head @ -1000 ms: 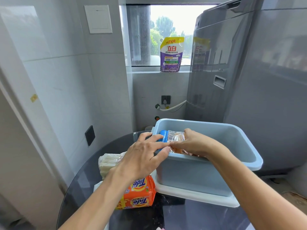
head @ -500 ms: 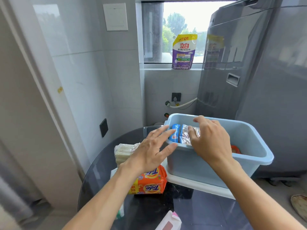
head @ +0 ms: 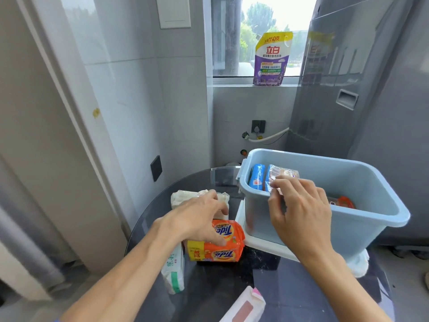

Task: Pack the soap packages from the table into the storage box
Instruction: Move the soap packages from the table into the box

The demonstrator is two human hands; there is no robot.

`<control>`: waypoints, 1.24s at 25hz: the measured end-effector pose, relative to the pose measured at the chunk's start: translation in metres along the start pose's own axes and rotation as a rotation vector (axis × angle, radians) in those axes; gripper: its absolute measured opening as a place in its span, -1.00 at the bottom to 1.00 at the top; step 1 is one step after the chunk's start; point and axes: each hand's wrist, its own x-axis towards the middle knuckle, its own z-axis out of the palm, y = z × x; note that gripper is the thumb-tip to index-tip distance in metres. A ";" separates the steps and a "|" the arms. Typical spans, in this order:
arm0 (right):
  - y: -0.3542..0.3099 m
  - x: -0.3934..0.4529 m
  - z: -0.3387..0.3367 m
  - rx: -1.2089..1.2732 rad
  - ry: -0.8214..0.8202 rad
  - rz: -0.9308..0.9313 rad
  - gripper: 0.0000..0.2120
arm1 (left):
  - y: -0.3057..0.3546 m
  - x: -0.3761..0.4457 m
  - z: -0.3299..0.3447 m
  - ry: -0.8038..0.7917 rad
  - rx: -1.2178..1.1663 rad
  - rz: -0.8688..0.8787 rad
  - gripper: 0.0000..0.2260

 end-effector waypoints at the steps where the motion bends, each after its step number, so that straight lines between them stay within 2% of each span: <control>1: 0.000 -0.001 0.000 -0.006 0.004 -0.003 -0.78 | 0.003 0.002 -0.002 0.011 0.046 -0.006 -0.44; 4: 0.001 -0.003 0.001 -0.009 0.014 -0.017 -0.77 | 0.008 0.004 -0.002 -0.068 0.202 -0.119 -0.45; 7: 0.000 -0.003 0.001 -0.011 0.015 -0.016 -0.76 | 0.009 0.002 0.005 -0.186 0.205 -0.131 -0.39; 11: 0.000 -0.007 0.001 -0.007 0.036 -0.028 -0.78 | 0.014 0.001 0.012 -0.080 0.283 -0.073 -0.43; 13: 0.001 -0.007 0.000 0.006 0.030 -0.030 -0.78 | 0.017 0.000 0.009 -0.075 0.237 -0.092 -0.49; 16: -0.002 -0.008 -0.006 0.023 0.003 -0.005 -0.77 | 0.013 -0.003 -0.011 -0.067 -0.067 -0.147 -0.45; 18: -0.006 -0.006 -0.010 0.061 -0.026 0.047 -0.77 | 0.004 -0.006 -0.030 0.002 -0.299 -0.130 -0.45; 19: -0.008 -0.005 -0.012 0.130 -0.037 0.098 -0.78 | 0.000 -0.007 -0.038 0.023 -0.450 -0.105 -0.46; 22: -0.022 0.002 -0.022 0.546 -0.042 0.247 -0.72 | -0.008 -0.008 -0.046 0.007 -0.833 -0.058 -0.50; 23: -0.029 0.005 -0.024 0.624 -0.055 0.252 -0.70 | -0.010 -0.007 -0.043 -0.017 -0.906 -0.055 -0.51; 26: -0.044 0.006 -0.026 0.646 -0.126 0.171 -0.70 | -0.017 -0.005 -0.033 -0.080 -1.058 -0.025 -0.53; 29: -0.041 0.006 -0.027 0.765 -0.199 0.194 -0.76 | -0.029 -0.010 -0.034 -0.087 -1.184 0.024 -0.52; 31: -0.037 0.006 -0.030 0.800 -0.226 0.195 -0.76 | -0.033 -0.014 -0.036 -0.080 -1.369 0.102 -0.53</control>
